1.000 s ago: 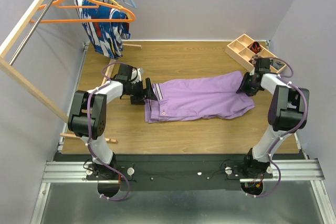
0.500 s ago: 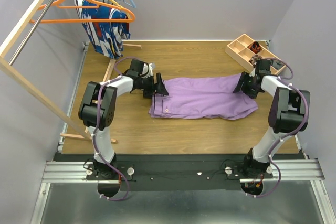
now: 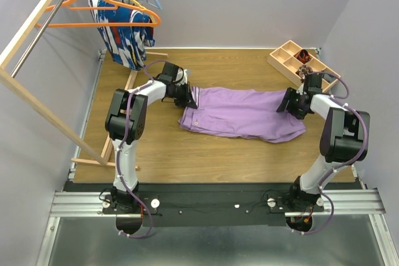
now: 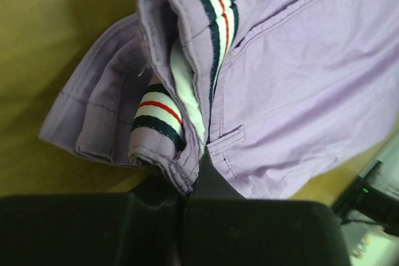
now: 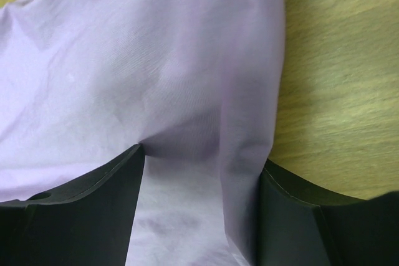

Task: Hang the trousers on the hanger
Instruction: Fold the trousers, then grab a hanger with the left arm

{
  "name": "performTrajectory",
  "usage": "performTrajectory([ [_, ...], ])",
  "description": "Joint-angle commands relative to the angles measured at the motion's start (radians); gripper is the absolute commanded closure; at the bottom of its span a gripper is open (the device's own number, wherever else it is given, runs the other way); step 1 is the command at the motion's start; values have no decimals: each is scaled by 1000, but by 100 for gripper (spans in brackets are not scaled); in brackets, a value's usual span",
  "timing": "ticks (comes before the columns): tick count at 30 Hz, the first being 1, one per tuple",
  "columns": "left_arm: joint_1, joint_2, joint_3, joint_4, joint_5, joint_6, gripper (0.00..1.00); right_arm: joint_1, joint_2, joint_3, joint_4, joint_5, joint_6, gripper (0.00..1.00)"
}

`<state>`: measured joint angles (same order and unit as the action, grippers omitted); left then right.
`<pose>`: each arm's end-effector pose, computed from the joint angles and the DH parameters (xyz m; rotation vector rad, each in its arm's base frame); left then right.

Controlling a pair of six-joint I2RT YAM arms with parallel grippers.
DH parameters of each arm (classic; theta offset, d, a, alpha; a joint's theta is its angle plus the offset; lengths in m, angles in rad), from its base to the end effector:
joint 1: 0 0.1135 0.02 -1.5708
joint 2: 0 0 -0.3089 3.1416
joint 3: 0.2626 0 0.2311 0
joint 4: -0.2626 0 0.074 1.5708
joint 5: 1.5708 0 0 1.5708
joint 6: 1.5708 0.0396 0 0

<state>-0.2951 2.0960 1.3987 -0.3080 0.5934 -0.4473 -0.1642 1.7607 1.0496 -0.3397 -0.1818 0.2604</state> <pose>0.4162 -0.1497 0.1932 0.0332 2.6533 -1.0316 0.3392 -0.0490 0.2186 0.4897 2.5729 0.2719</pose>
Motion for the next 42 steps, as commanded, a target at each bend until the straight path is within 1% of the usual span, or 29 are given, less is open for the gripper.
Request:
performTrajectory([
  [1,28,76,111,-140,-228,124,100,3,-9,-80,-50,-82,23,29],
  [3,57,81,128,-146,-234,134,100,3,-15,-101,-42,-96,31,29],
  [6,82,82,114,-141,-210,140,100,3,-17,-114,-30,-111,34,29],
  [10,83,56,71,-109,-175,145,99,3,-3,-118,-27,-136,37,29],
  [12,83,38,51,-103,-179,142,84,3,-3,-122,-27,-137,34,29],
  [13,83,10,43,-92,-182,136,74,3,-1,-123,-27,-139,31,29],
  [14,85,-7,30,-88,-185,127,56,2,2,-128,-27,-143,30,29],
  [15,85,-25,22,-82,-185,122,51,3,3,-129,-27,-145,28,29],
  [17,86,-95,2,-79,-208,114,45,3,9,-128,-24,-154,23,29],
  [18,86,-125,-9,-79,-225,111,43,2,13,-129,-22,-156,23,29],
  [19,86,-187,-23,-74,-240,108,41,3,16,-128,-21,-156,19,29],
  [20,86,-223,-56,-71,-271,105,38,3,17,-126,-19,-159,17,29],
  [21,91,-259,-76,-68,-285,90,38,3,25,-120,-19,-159,19,29],
  [22,96,-331,-98,-60,-297,81,33,2,29,-117,-18,-159,16,30],
  [23,97,-370,-137,-57,-323,72,30,3,32,-112,-18,-157,16,30],
  [24,105,-407,-159,-52,-334,53,30,3,37,-108,-16,-159,16,30],
  [25,108,-483,-174,-48,-343,45,29,3,46,-105,-15,-162,14,30],
  [27,114,-557,-207,-48,-382,27,28,3,52,-102,-15,-166,11,30],
  [28,119,-630,-208,-48,-395,10,28,3,59,-99,-15,-168,10,30],
  [30,122,-698,-196,-51,-451,-14,28,3,65,-94,-13,-173,5,30],
  [31,126,-759,-184,-40,-464,-36,29,3,69,-89,-13,-174,4,30],
  [34,137,-853,-120,-16,-524,-68,32,2,82,-83,-12,-183,-4,30],
  [35,145,-870,-74,-5,-552,-86,34,3,88,-80,-12,-185,-9,30],
  [37,158,-901,-29,33,-564,-111,34,3,92,-79,-9,-188,-12,30],
  [38,178,-904,14,46,-567,-151,34,3,95,-77,-7,-189,-15,30],
  [41,209,-898,74,125,-560,-223,34,3,100,-80,-2,-189,-18,30],
  [42,220,-890,88,150,-557,-272,34,3,102,-83,-2,-194,-18,30],
])
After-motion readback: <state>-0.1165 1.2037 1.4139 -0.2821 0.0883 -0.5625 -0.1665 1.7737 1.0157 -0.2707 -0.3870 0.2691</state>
